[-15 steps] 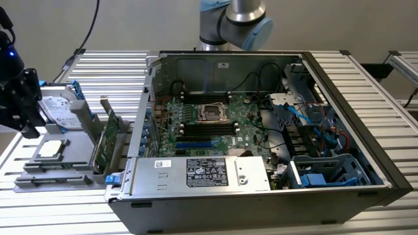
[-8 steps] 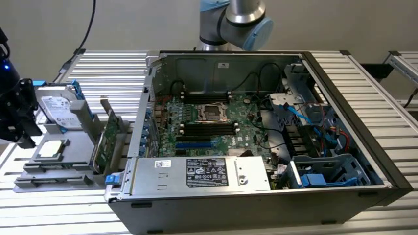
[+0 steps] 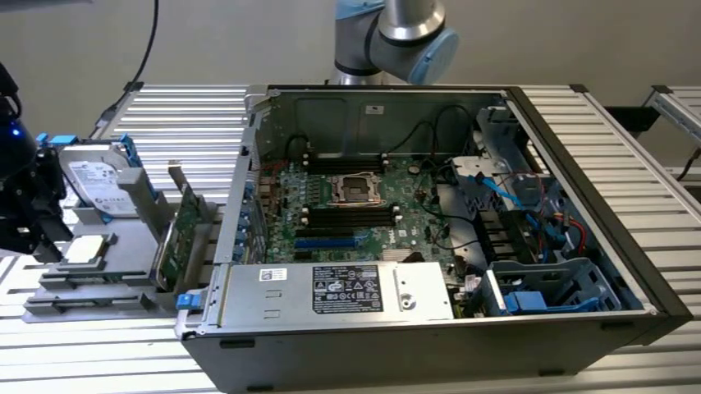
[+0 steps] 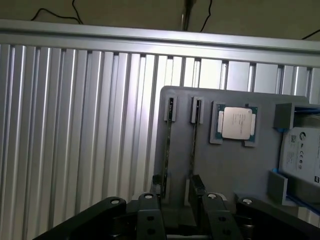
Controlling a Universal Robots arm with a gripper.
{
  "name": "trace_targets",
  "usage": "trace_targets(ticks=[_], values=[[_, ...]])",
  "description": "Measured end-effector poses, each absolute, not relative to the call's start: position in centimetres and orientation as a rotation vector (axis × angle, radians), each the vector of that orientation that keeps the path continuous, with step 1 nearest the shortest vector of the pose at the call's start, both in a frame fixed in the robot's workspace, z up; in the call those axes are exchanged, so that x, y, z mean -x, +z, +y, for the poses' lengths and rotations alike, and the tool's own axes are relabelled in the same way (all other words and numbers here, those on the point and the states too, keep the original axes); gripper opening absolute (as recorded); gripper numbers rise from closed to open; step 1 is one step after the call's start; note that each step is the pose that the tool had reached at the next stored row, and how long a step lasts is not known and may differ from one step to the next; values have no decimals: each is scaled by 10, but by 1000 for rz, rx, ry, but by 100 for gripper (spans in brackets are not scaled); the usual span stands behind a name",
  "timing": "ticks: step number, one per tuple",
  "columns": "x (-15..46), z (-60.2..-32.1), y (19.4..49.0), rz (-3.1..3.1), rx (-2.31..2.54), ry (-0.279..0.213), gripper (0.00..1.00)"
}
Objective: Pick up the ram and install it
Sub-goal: 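Pick up the ram and move it above insertion slot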
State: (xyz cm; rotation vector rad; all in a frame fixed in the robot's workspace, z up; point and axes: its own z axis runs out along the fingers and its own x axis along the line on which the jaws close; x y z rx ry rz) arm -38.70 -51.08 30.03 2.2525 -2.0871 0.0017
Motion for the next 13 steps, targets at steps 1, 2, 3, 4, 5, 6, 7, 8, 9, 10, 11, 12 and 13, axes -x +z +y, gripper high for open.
trace_targets(ticks=[1,2,3,4,5,6,7,8,9,10,11,12,13], values=[[387,-511,299,-2087,-2253,2,36],[387,-511,297,-2086,-2253,2,36],[387,-511,295,-2086,-2254,2,36],[387,-512,293,-2085,-2254,2,36],[387,-512,291,-2085,-2254,2,36],[387,-512,289,-2085,-2255,2,36],[387,-512,287,-2085,-2255,2,36],[387,-513,286,-2084,-2255,2,36],[387,-513,284,-2084,-2255,2,36],[387,-513,282,-2084,-2255,2,36],[387,-513,280,-2084,-2256,2,36],[387,-513,278,-2084,-2256,2,36],[387,-514,277,-2083,-2256,2,36]])
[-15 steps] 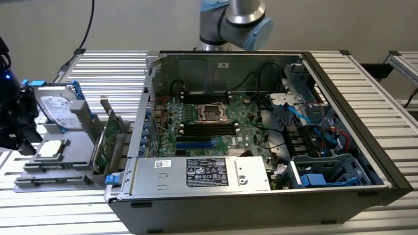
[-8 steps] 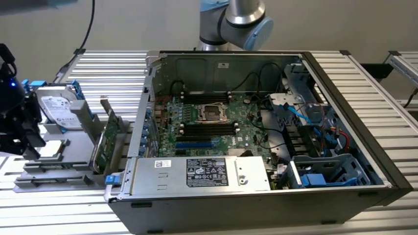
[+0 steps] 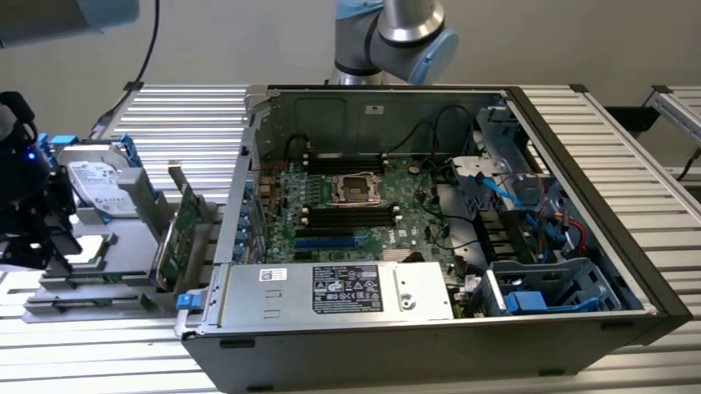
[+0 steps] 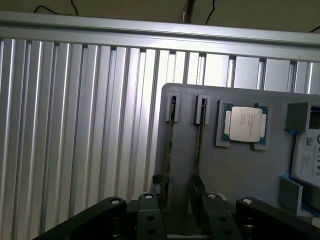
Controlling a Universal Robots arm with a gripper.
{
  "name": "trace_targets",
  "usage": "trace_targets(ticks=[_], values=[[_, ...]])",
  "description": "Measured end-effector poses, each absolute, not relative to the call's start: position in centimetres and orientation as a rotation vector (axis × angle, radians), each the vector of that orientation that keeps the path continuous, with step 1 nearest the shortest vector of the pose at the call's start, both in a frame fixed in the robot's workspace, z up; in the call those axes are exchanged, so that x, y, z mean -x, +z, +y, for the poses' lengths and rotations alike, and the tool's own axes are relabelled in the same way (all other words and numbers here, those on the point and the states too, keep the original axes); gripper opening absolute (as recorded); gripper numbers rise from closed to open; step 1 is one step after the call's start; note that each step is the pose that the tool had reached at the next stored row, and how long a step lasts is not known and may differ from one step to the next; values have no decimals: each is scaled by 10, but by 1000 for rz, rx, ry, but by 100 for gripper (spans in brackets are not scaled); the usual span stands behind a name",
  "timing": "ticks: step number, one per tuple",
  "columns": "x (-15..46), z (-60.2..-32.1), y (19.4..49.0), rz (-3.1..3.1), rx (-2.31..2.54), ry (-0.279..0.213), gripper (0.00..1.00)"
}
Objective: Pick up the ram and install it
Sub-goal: 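Pick up the ram and move it above insertion slot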
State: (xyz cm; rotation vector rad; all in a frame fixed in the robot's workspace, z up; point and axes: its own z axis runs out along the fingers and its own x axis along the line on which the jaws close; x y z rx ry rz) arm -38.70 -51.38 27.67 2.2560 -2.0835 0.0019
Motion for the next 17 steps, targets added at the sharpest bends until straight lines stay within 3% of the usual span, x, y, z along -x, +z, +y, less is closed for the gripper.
trace_targets(ticks=[17], values=[[387,-526,246,-2083,-2257,2,36]])
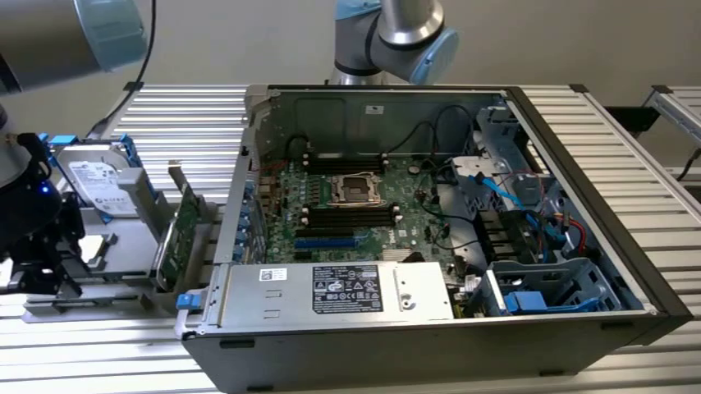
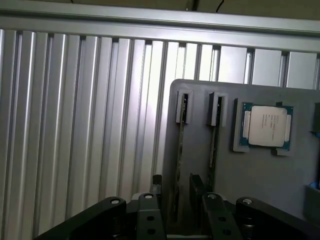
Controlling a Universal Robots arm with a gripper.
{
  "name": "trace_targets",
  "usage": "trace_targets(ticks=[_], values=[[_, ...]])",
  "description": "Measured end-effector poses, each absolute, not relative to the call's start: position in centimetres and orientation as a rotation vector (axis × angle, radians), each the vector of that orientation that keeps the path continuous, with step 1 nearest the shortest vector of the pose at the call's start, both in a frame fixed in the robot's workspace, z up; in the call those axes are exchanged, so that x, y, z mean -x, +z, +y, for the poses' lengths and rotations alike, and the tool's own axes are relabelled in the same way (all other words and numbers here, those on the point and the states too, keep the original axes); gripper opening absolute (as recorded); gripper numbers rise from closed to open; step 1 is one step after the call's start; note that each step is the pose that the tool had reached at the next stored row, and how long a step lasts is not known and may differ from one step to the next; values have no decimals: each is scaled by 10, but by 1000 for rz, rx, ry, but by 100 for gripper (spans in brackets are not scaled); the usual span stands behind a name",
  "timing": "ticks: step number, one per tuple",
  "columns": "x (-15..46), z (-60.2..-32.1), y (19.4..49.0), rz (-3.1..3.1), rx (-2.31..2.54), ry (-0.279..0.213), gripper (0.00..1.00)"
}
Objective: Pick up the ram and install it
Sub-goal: 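Pick up the ram and move it above insertion slot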
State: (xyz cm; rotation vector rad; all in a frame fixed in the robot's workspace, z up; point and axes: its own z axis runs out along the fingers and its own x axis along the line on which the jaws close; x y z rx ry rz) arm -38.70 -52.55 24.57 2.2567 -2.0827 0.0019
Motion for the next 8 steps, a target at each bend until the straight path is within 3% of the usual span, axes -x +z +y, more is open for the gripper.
trace_targets(ticks=[8], values=[[387,-528,231,-2082,-2257,2,36]])
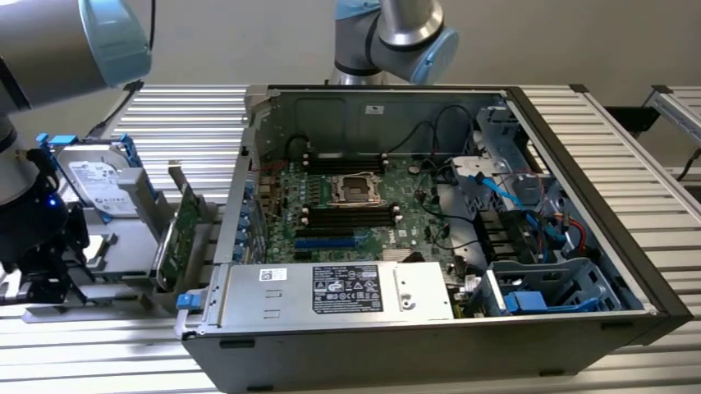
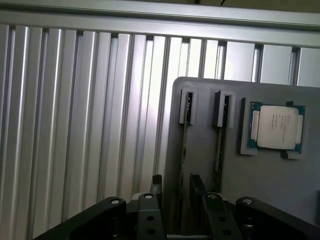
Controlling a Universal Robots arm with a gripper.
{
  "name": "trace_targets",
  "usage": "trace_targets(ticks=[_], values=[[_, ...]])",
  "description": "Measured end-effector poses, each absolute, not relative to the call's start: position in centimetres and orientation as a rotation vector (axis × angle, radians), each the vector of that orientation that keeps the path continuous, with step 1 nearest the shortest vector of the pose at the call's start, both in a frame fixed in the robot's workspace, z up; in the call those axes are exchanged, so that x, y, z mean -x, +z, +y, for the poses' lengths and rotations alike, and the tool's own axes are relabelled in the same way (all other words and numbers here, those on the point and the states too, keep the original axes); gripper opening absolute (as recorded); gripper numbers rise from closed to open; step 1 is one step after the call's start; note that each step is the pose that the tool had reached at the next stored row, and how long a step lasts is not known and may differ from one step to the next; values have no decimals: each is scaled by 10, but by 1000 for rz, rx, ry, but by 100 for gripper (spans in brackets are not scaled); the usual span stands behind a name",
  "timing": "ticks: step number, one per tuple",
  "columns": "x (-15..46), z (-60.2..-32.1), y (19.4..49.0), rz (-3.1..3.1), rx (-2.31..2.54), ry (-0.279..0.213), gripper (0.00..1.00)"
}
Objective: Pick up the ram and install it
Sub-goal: 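Pick up the ram and move it above insertion slot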
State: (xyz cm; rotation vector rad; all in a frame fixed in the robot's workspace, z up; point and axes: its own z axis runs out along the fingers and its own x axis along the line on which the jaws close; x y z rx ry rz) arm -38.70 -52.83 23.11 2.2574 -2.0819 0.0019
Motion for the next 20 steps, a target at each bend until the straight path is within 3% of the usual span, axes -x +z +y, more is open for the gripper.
trace_targets(ticks=[20], values=[[392,-521,195,-2082,-2257,2,36]])
